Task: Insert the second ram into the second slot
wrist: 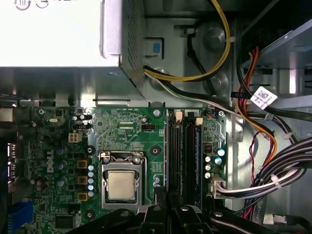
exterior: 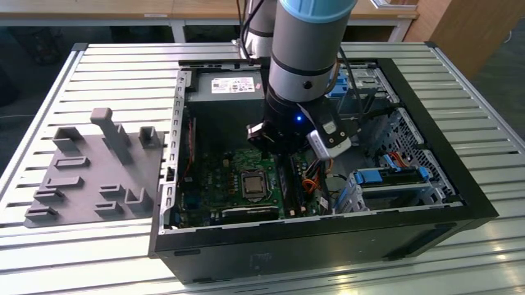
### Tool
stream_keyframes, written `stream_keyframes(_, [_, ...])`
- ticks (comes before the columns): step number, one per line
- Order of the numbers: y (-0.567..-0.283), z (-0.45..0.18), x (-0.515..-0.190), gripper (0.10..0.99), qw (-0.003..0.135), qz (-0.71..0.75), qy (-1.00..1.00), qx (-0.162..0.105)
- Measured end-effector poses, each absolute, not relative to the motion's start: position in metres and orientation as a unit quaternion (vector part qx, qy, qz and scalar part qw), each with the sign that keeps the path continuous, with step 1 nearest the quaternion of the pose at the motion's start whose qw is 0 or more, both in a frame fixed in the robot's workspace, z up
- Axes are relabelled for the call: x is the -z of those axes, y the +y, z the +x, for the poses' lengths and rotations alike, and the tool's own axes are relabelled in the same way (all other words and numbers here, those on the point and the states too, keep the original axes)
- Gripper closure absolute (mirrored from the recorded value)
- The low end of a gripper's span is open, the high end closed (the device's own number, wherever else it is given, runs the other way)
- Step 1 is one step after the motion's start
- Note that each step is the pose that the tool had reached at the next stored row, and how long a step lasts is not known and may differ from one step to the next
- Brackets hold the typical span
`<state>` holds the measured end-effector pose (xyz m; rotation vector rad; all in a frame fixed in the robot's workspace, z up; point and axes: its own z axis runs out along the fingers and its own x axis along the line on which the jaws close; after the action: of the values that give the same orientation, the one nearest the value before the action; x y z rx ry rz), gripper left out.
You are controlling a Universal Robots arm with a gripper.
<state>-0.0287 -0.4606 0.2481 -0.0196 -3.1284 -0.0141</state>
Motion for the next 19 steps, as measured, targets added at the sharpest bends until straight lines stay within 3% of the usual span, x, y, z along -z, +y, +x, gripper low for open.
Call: stream_keyframes(19, [-0.4611,-0.0263,-0.2478,0.949,0.007,-0.006,-1.000,0.004])
